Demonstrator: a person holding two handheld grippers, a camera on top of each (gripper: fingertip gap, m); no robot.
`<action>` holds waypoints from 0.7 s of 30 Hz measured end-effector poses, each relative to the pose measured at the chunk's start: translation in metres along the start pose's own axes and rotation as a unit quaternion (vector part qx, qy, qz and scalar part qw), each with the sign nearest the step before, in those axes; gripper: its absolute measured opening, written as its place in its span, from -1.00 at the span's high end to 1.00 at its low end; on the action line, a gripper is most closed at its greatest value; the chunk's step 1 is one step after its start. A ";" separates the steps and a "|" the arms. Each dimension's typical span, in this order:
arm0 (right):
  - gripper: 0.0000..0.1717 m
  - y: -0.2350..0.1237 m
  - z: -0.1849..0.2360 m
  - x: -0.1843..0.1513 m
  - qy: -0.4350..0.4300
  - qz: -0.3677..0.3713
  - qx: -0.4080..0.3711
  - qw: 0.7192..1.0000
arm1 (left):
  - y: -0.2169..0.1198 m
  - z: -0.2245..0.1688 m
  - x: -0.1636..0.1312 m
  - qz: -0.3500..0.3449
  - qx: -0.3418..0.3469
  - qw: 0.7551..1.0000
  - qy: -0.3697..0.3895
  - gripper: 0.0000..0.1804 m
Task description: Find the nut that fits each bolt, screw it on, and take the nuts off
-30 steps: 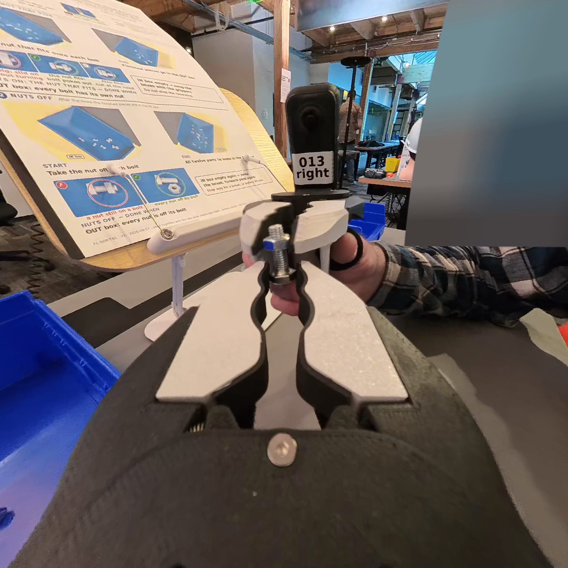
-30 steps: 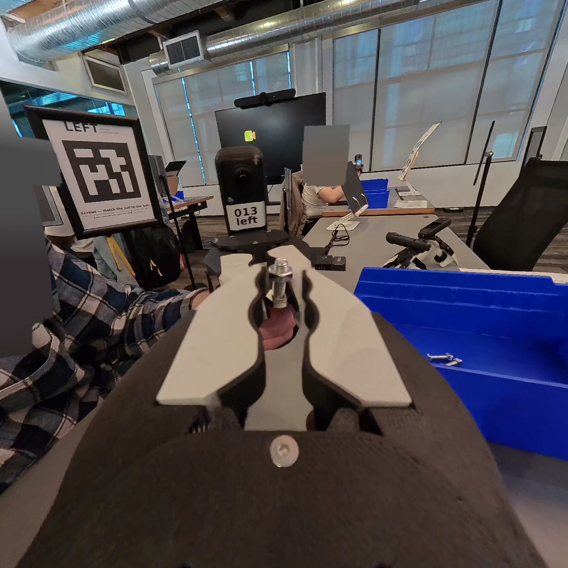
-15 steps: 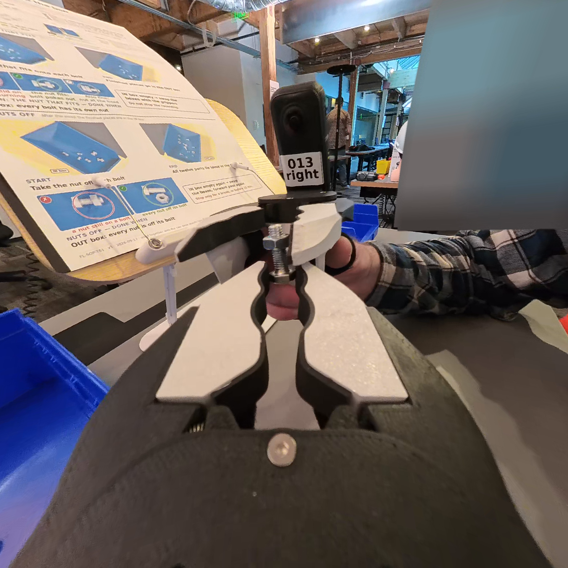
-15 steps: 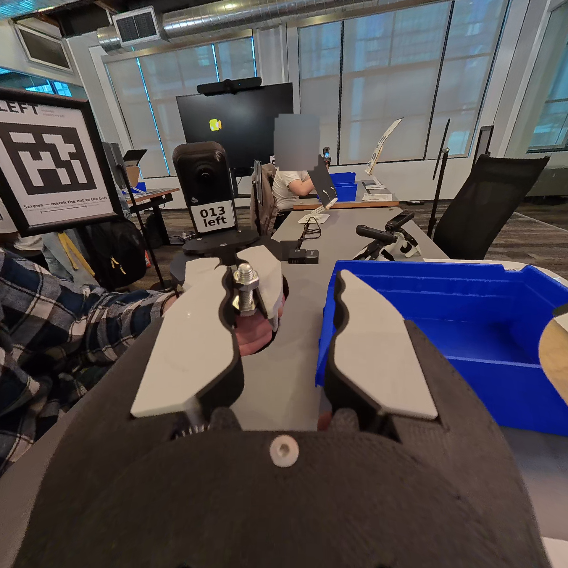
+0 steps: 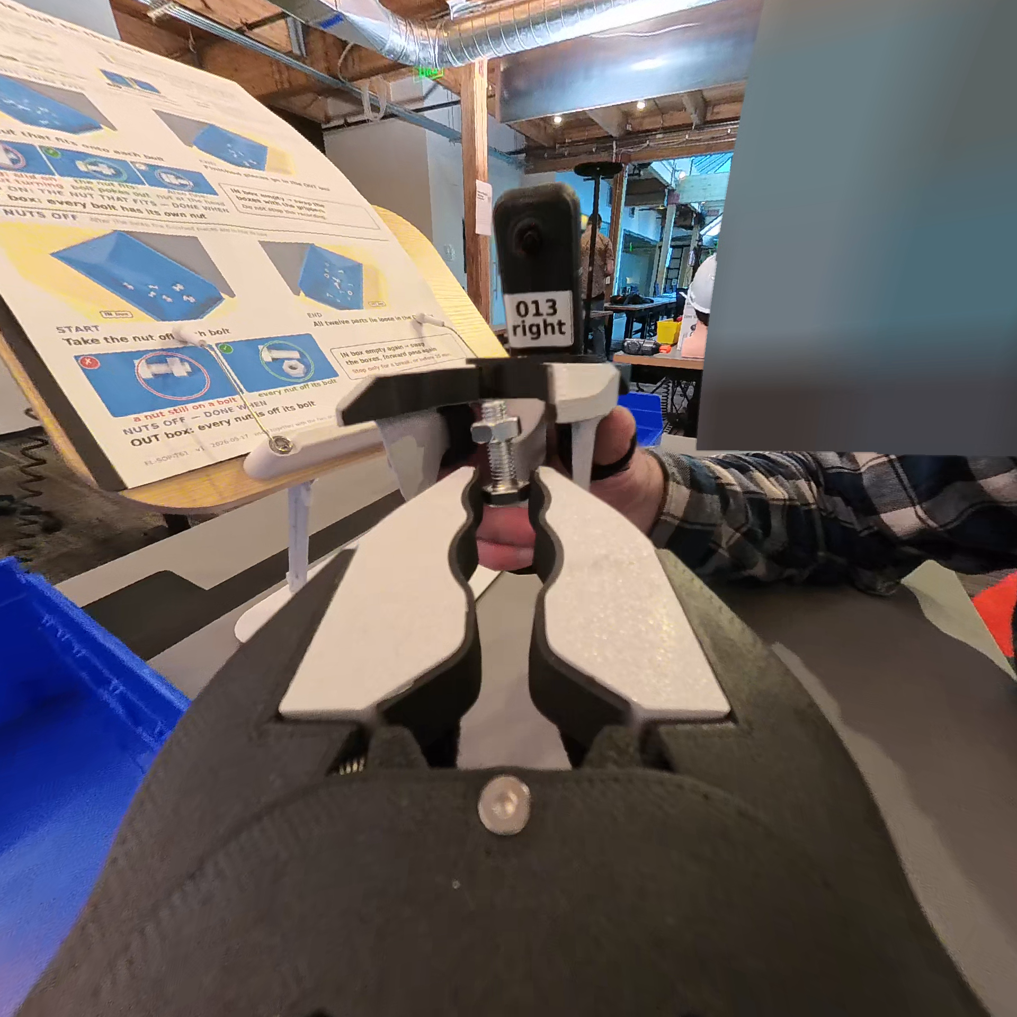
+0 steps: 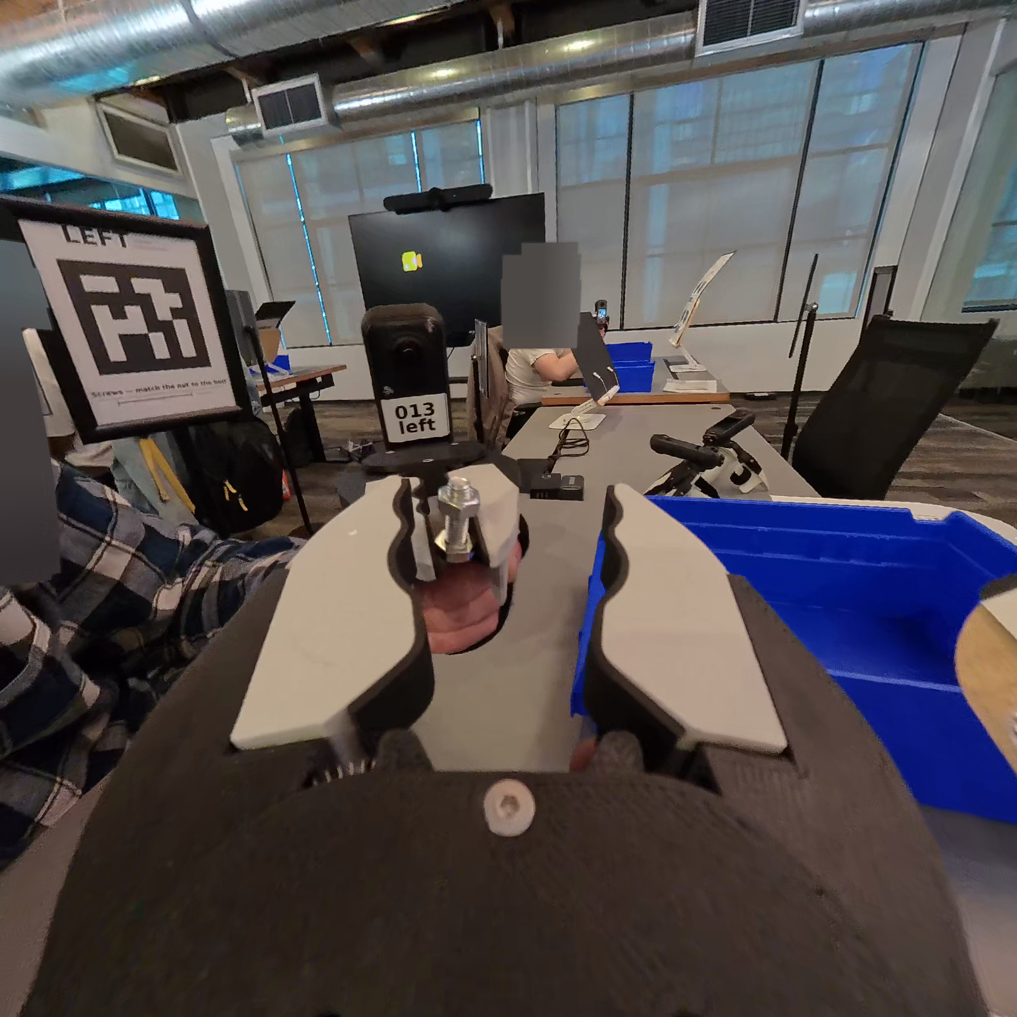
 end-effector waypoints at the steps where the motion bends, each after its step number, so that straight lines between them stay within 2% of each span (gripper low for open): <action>1: 0.22 0.002 0.003 0.000 -0.004 0.004 0.001 1.000 | 0.001 -0.001 0.000 0.000 -0.001 1.000 0.001 0.83; 7: 0.19 -0.004 -0.008 -0.003 0.011 -0.001 -0.009 1.000 | -0.002 -0.003 0.005 -0.013 -0.004 1.000 -0.001 0.83; 8: 0.29 -0.007 -0.013 -0.003 0.014 -0.001 -0.019 1.000 | -0.004 -0.003 0.007 -0.021 -0.009 1.000 -0.003 0.83; 10: 0.27 -0.013 -0.020 -0.004 0.015 -0.004 -0.029 0.999 | -0.007 -0.001 0.009 -0.030 -0.011 0.999 -0.009 0.83; 17: 0.24 0.000 0.003 0.004 -0.004 -0.008 0.001 1.000 | -0.002 -0.001 0.002 -0.015 -0.012 1.000 -0.007 0.83; 21: 0.21 0.001 -0.003 -0.001 0.002 0.001 -0.008 1.000 | -0.001 -0.005 0.004 -0.017 -0.016 1.000 -0.003 0.83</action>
Point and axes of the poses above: each gripper's, where its closed fingertips meet, y out along the fingers, x out of its top, z = x × y across the jaws, the point moved 2 cm from there along -y, back along the fingers, and after that the axes turned 8 degrees about z, right-handed, at the moved point
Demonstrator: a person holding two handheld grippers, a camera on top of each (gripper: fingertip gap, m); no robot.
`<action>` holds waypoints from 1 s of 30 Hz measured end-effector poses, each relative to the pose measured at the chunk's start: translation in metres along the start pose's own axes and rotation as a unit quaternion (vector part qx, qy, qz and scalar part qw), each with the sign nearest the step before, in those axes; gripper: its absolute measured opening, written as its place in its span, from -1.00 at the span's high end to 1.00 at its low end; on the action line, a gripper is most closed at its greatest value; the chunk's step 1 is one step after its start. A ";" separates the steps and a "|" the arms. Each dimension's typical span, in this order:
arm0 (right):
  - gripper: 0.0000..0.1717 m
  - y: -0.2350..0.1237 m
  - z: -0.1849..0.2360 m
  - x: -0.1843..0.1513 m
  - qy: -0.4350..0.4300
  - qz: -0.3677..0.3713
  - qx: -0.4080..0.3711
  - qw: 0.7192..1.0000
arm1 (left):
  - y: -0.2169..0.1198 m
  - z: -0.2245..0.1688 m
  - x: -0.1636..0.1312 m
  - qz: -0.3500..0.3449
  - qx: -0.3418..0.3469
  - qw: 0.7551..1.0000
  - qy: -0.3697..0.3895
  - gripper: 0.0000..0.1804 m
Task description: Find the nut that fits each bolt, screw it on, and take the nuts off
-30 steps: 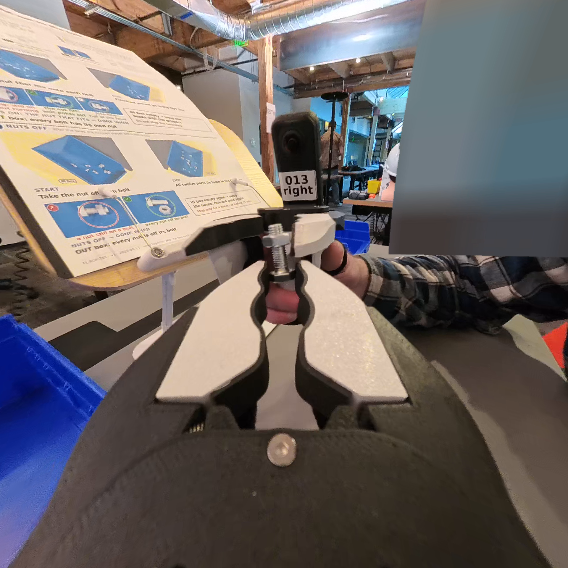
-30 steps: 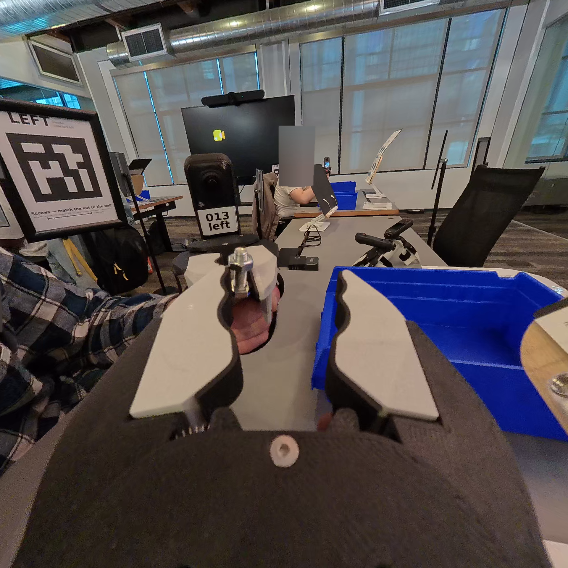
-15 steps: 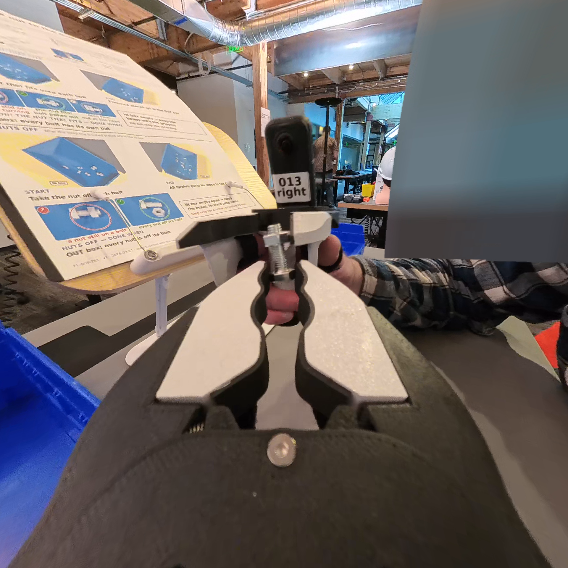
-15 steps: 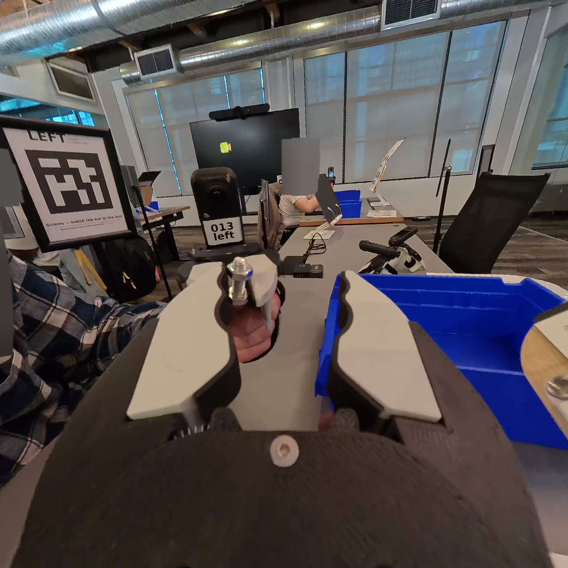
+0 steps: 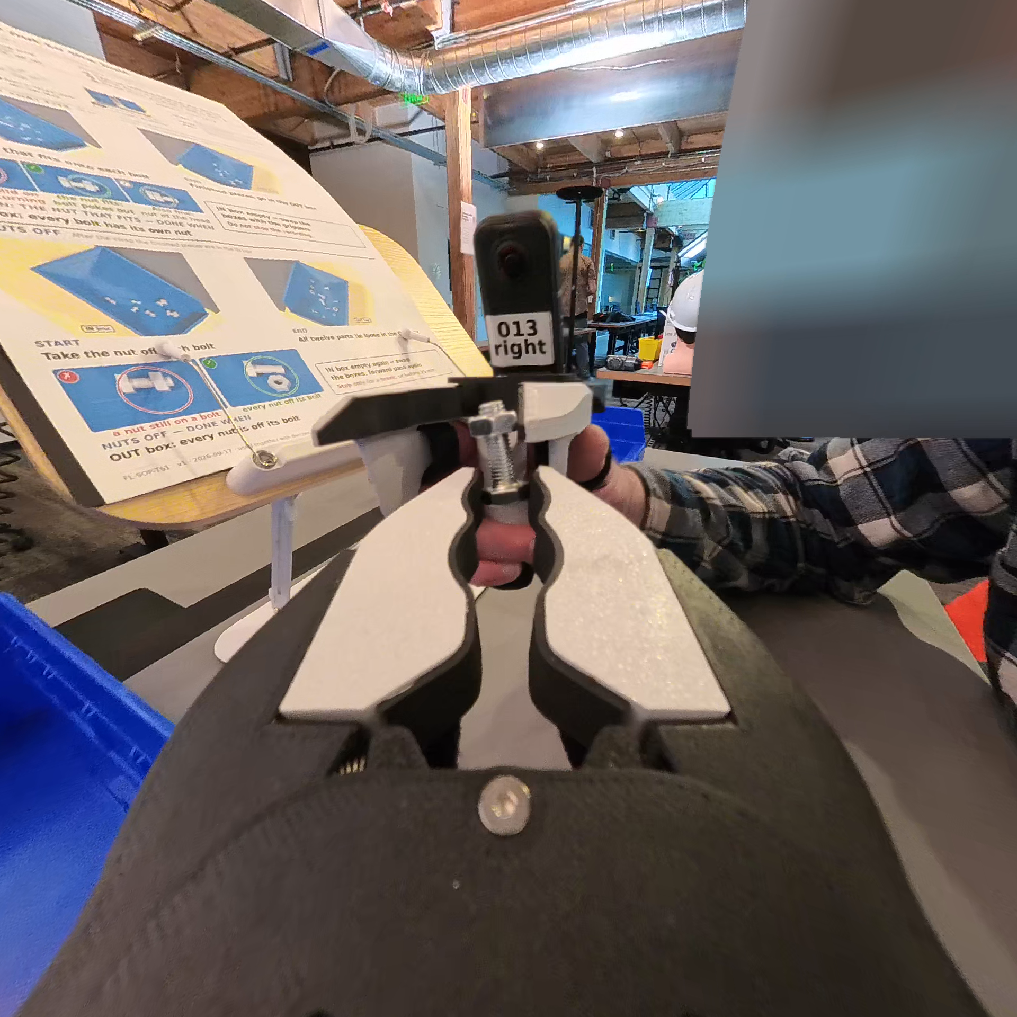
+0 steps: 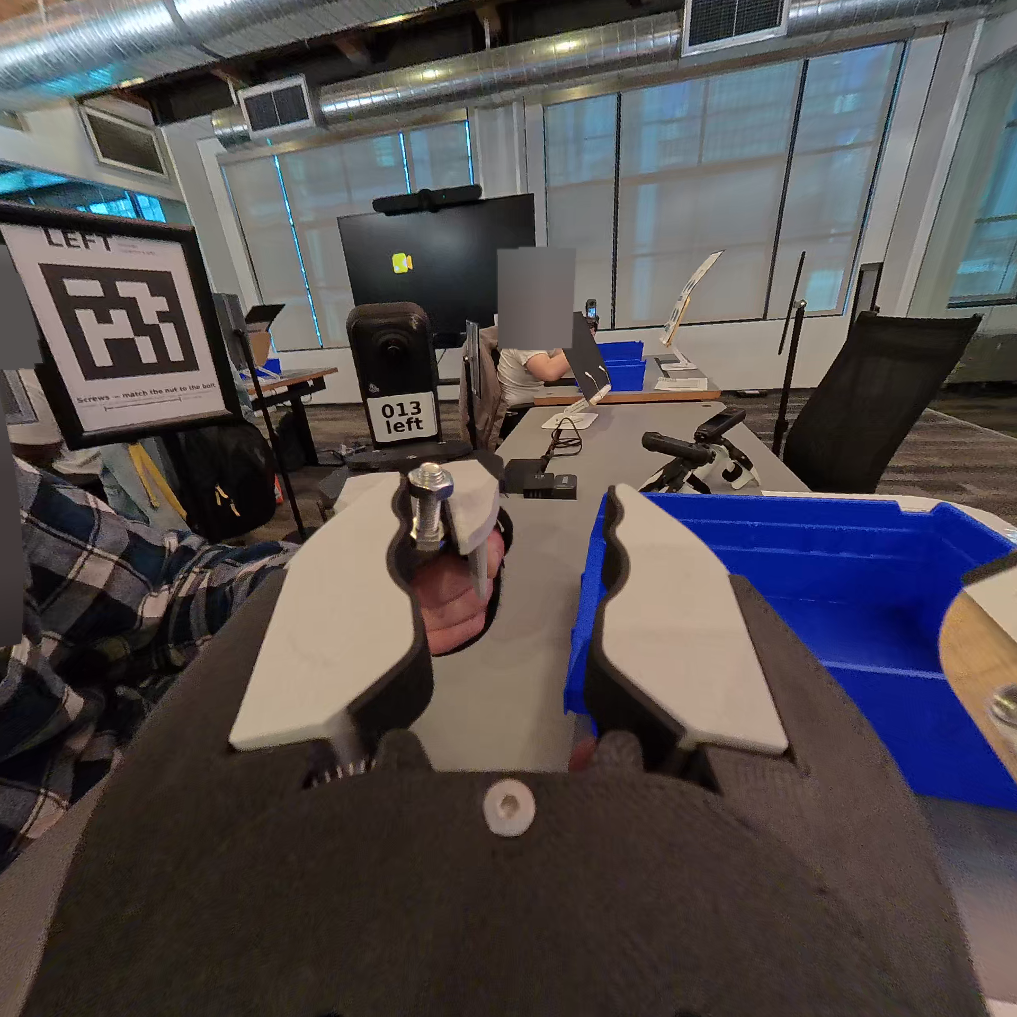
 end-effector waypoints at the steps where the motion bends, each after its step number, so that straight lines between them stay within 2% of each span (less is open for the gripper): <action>1: 0.16 -0.002 -0.004 -0.001 0.006 -0.002 -0.003 1.000 | 0.000 0.001 0.000 0.000 0.003 1.000 -0.002 0.83; 9: 0.23 -0.013 -0.020 -0.002 0.030 -0.002 -0.023 0.999 | -0.011 0.008 0.005 -0.031 -0.005 0.999 -0.020 0.83; 12: 0.21 -0.010 -0.008 0.007 0.027 -0.028 0.005 0.999 | -0.007 0.007 0.002 -0.027 -0.010 0.999 -0.023 0.83; 16: 0.22 -0.001 0.003 0.009 0.010 -0.020 0.009 1.000 | -0.005 0.004 0.002 -0.030 -0.018 0.999 -0.023 0.83; 19: 0.18 -0.005 -0.006 0.004 0.021 -0.020 0.005 1.000 | -0.007 0.001 0.006 -0.042 -0.023 0.999 -0.022 0.83; 20: 0.28 -0.008 -0.011 0.002 0.029 -0.020 -0.002 0.999 | -0.009 0.000 0.009 -0.054 -0.030 0.998 -0.023 0.83; 23: 0.25 -0.014 -0.026 -0.006 0.049 -0.009 -0.021 0.999 | -0.014 0.002 0.013 -0.067 -0.032 0.997 -0.026 0.83; 30: 0.24 -0.004 0.002 0.010 0.020 -0.034 0.020 0.999 | -0.011 0.004 0.006 -0.056 -0.038 0.997 -0.034 0.83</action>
Point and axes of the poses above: each gripper's, where its closed fingertips meet, y out along the fingers, x out of its top, z = x × y across the jaws, the point moved 2 cm from there along -y, back along the fingers, and after that the axes turned 8 degrees about z, right-handed, at the moved point
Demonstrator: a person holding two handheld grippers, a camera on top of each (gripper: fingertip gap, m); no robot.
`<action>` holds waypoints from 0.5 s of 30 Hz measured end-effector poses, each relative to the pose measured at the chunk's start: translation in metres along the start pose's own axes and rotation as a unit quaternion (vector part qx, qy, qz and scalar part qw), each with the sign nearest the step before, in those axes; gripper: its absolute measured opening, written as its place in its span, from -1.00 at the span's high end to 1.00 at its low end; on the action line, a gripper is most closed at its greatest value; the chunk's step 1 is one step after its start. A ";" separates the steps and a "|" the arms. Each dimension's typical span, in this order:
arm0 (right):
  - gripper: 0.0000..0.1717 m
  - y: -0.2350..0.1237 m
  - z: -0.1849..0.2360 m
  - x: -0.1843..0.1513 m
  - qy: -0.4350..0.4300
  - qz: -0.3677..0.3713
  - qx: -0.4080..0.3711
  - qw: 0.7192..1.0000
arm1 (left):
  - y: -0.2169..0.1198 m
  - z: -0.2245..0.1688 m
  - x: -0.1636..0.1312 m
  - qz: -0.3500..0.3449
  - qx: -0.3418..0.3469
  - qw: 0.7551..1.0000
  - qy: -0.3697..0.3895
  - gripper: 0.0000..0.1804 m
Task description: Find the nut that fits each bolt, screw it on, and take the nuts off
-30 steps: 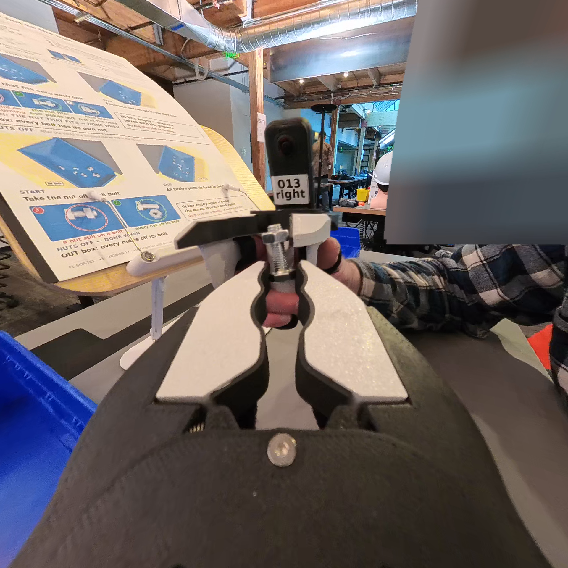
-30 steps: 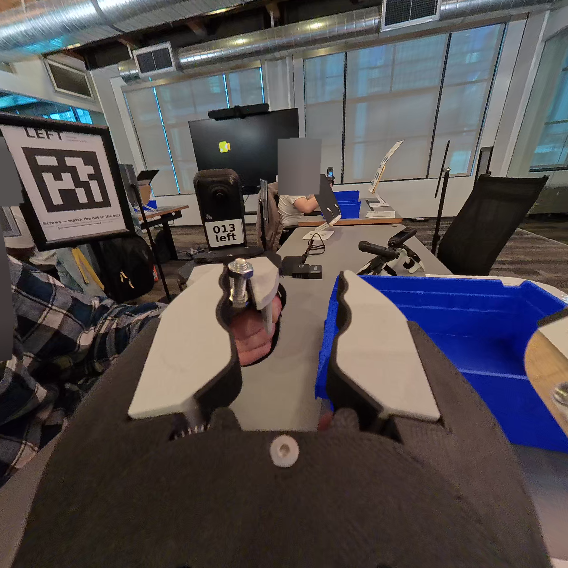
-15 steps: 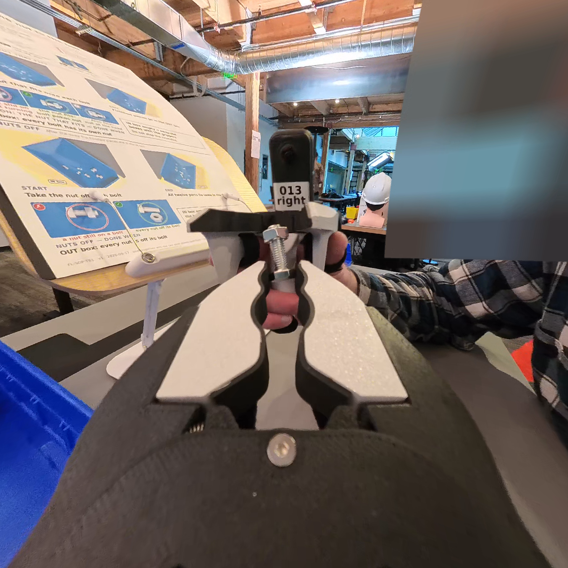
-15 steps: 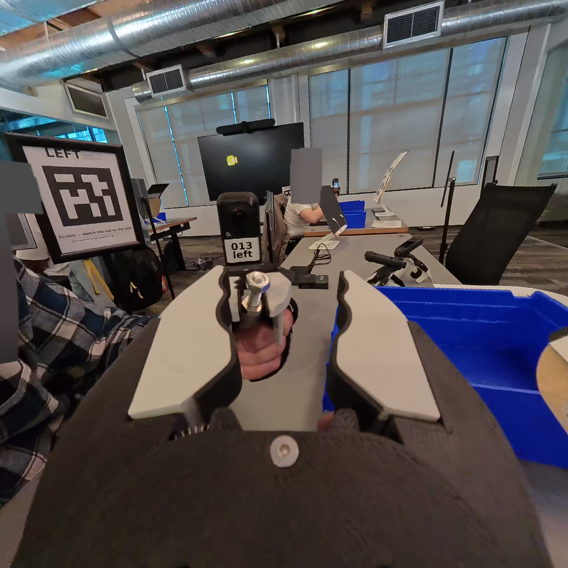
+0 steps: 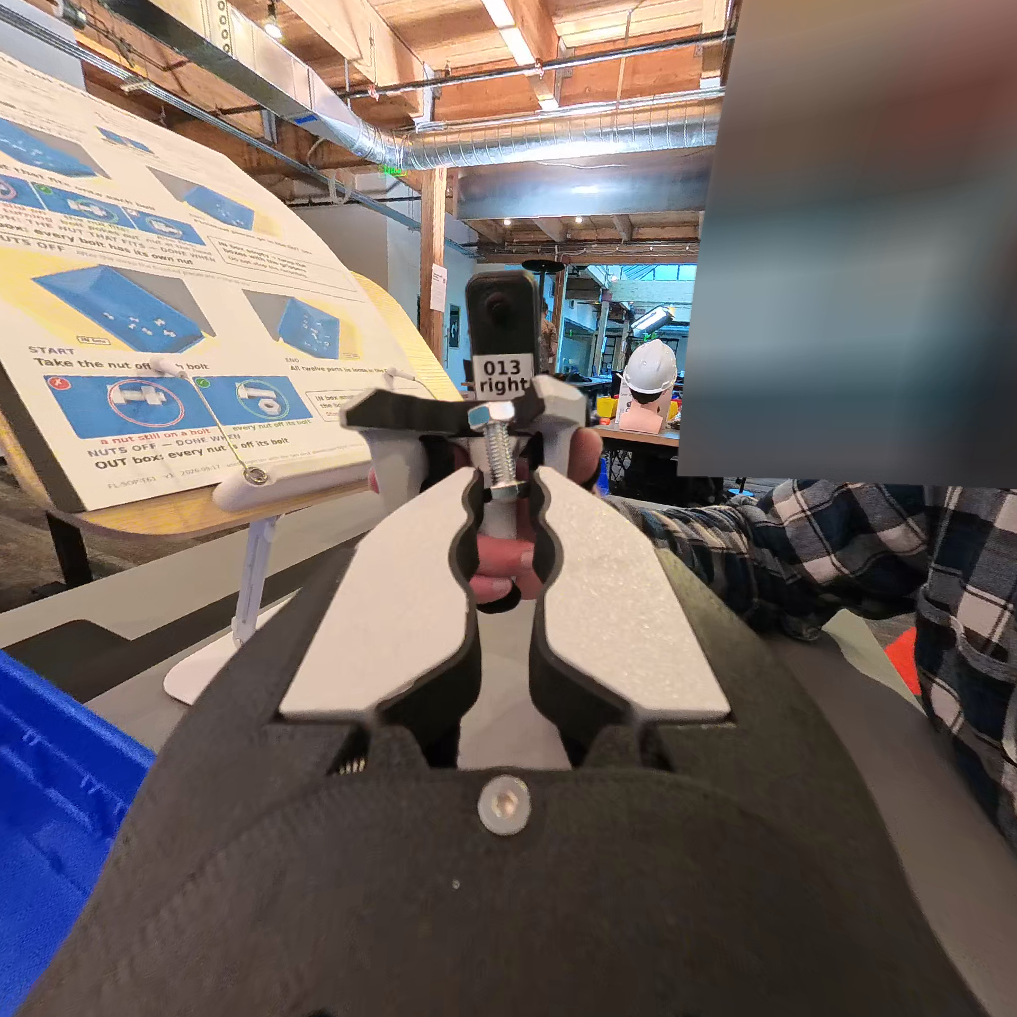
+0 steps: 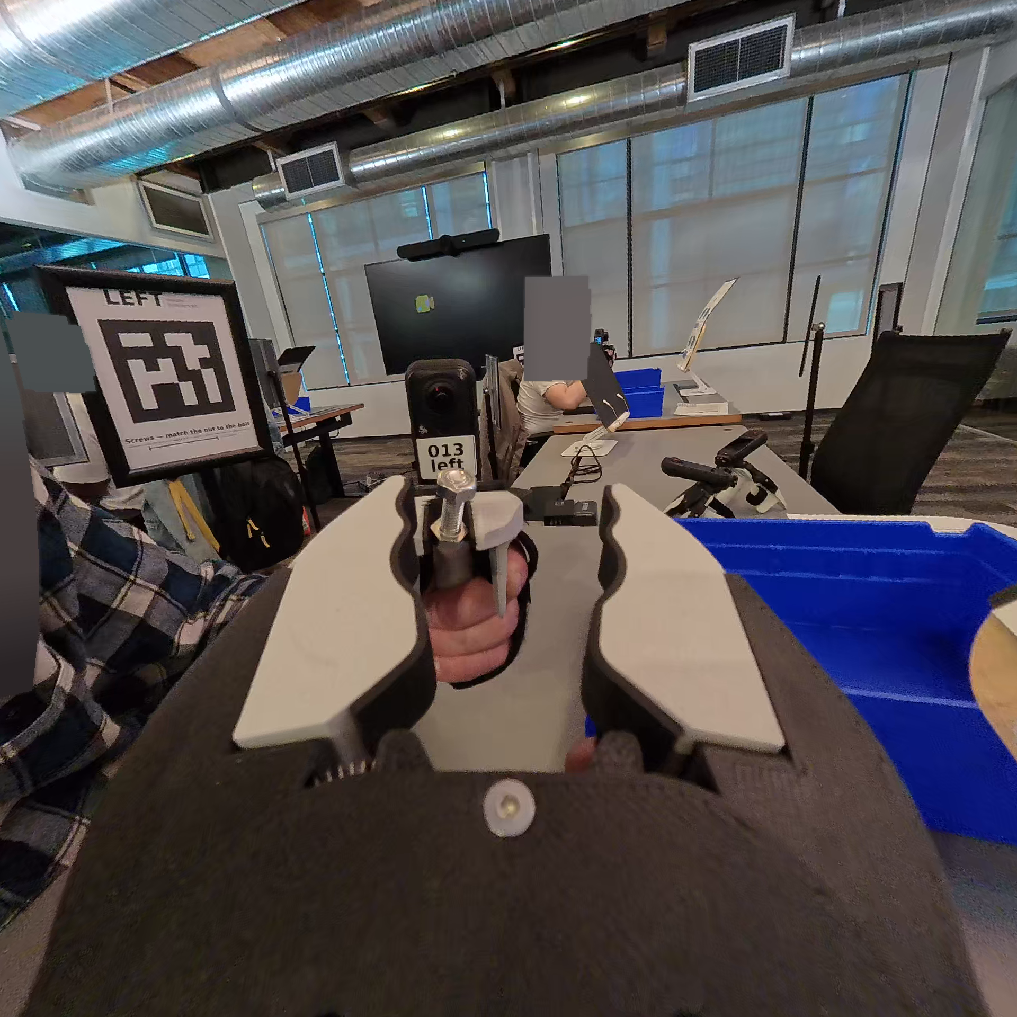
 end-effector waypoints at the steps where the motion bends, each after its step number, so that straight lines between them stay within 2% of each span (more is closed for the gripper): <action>1: 0.25 0.001 0.002 0.000 -0.001 0.000 0.001 1.000 | 0.001 -0.001 0.000 -0.001 -0.002 1.000 0.000 0.83; 8: 0.33 -0.010 -0.023 -0.007 0.037 -0.002 -0.034 0.999 | 0.000 -0.008 0.007 -0.017 -0.017 1.000 0.004 0.83; 11: 0.28 -0.010 -0.012 0.000 0.027 -0.023 -0.001 0.999 | 0.000 -0.005 0.005 -0.018 -0.018 1.000 -0.004 0.83; 15: 0.26 0.001 0.008 0.005 -0.005 -0.016 0.016 1.000 | 0.002 -0.005 0.002 -0.015 -0.022 1.000 -0.007 0.83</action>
Point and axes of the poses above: each gripper's, where its closed fingertips meet, y out along the fingers, x out of its top, z = x × y across the jaws, the point moved 2 cm from there along -y, back along the fingers, and after that the axes turned 8 degrees about z, right-handed, at the moved point
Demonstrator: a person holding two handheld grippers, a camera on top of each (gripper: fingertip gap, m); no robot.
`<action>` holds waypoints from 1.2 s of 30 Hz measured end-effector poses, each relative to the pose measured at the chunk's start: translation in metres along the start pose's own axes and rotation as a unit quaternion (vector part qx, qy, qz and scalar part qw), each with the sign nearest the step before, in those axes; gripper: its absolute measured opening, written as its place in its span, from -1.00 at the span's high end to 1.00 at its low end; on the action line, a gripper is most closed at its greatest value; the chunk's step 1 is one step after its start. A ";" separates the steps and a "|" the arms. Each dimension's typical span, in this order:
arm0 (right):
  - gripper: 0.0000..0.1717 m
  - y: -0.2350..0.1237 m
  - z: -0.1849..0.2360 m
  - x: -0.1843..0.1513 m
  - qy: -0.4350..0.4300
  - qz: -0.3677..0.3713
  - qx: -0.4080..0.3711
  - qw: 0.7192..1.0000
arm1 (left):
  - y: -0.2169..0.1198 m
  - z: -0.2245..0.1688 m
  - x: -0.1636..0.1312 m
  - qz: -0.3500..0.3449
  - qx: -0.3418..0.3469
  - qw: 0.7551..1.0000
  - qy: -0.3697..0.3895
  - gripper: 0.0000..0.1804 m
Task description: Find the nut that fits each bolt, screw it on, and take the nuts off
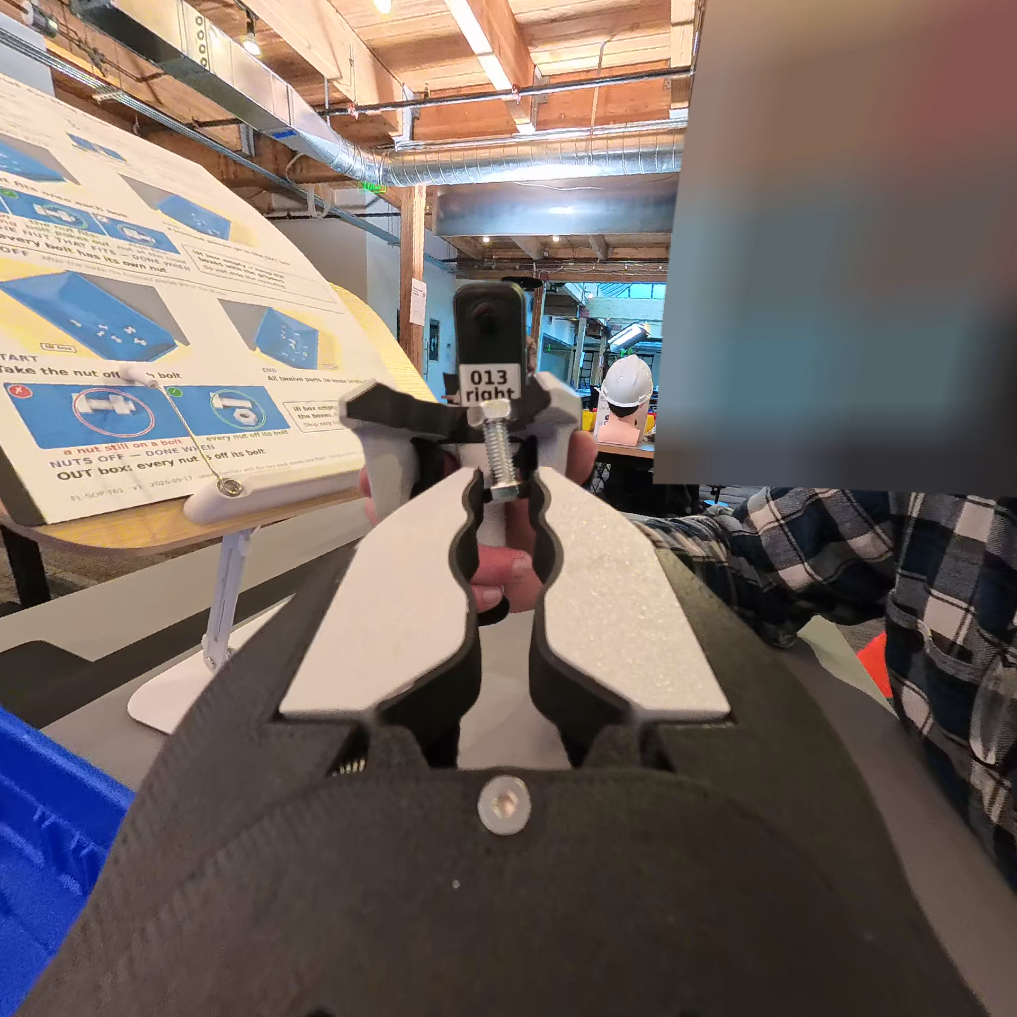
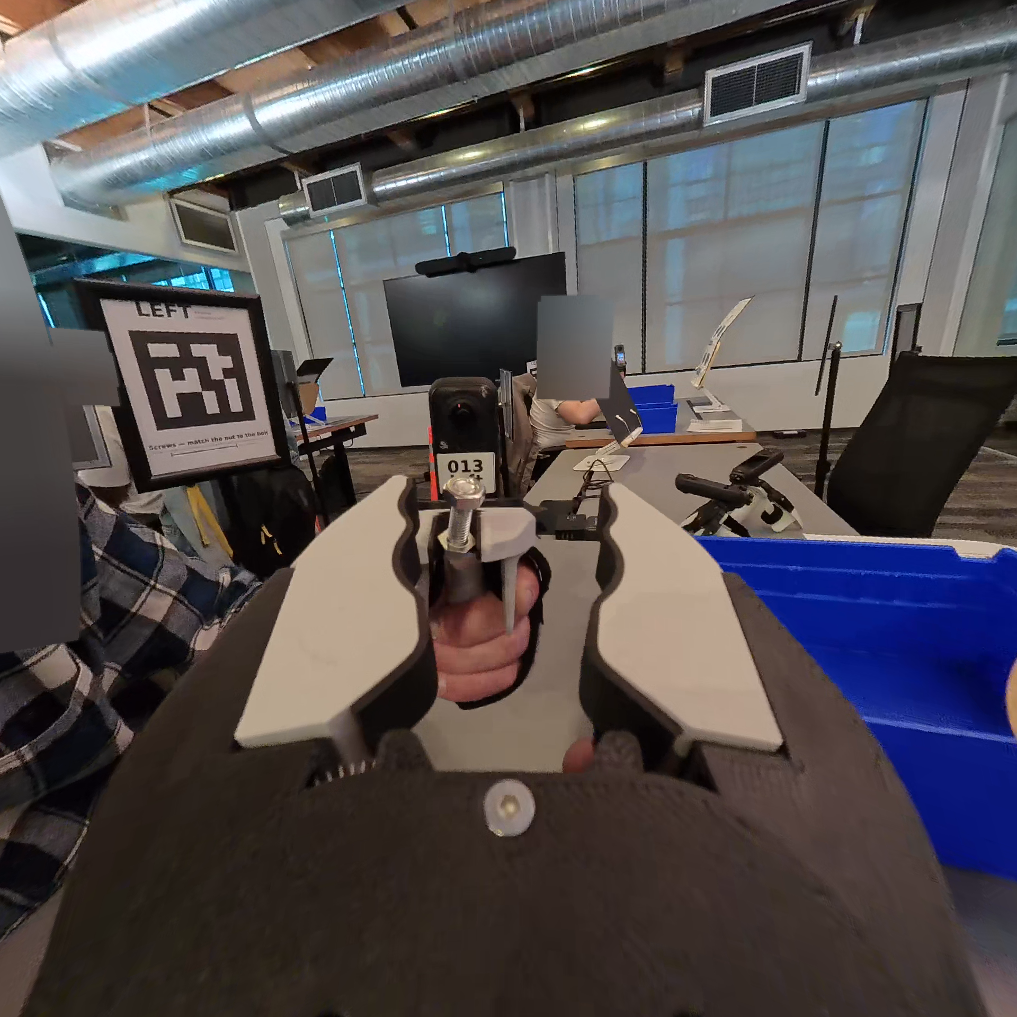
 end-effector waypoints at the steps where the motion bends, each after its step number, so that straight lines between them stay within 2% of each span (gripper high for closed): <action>1: 0.27 0.001 0.000 0.000 -0.001 0.003 -0.002 1.000 | 0.001 -0.001 0.000 0.000 -0.002 1.000 0.000 0.83; 3: 0.23 0.001 -0.006 -0.004 0.005 0.011 -0.015 1.000 | 0.002 -0.002 0.000 0.002 -0.003 1.000 0.002 0.83; 8: 0.33 -0.009 -0.024 -0.005 0.041 -0.002 -0.049 0.998 | -0.009 -0.002 0.007 -0.016 -0.006 1.000 0.003 0.83; 13: 0.27 0.020 0.000 0.005 -0.002 0.000 -0.023 1.000 | -0.023 0.004 0.012 -0.035 -0.014 0.999 -0.013 0.83; 19: 0.27 0.049 -0.003 0.005 0.010 -0.002 -0.019 1.000 | -0.035 0.004 0.014 -0.033 -0.022 0.999 -0.008 0.83; 21: 0.27 0.049 -0.009 0.001 0.002 0.007 -0.037 0.999 | -0.040 0.005 0.014 -0.035 -0.026 0.999 -0.009 0.83; 23: 0.38 0.043 -0.019 -0.003 0.015 0.009 -0.058 0.998 | -0.047 0.009 0.014 -0.042 -0.026 0.999 -0.015 0.83; 25: 0.34 0.036 -0.027 -0.006 0.033 0.004 -0.069 0.997 | -0.052 0.012 0.016 -0.051 -0.031 0.998 -0.020 0.83; 36: 0.40 0.056 -0.007 -0.005 0.017 0.012 -0.039 0.999 | -0.049 0.015 0.004 -0.033 -0.033 0.999 -0.022 0.83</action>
Point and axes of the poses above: each gripper's, where its closed fingertips meet, y out along the fingers, x out of its top, z = x × y across the jaws, the point moved 2 cm from there along -y, back along the fingers, and after that the axes turned 8 degrees about z, right-handed, at the moved point
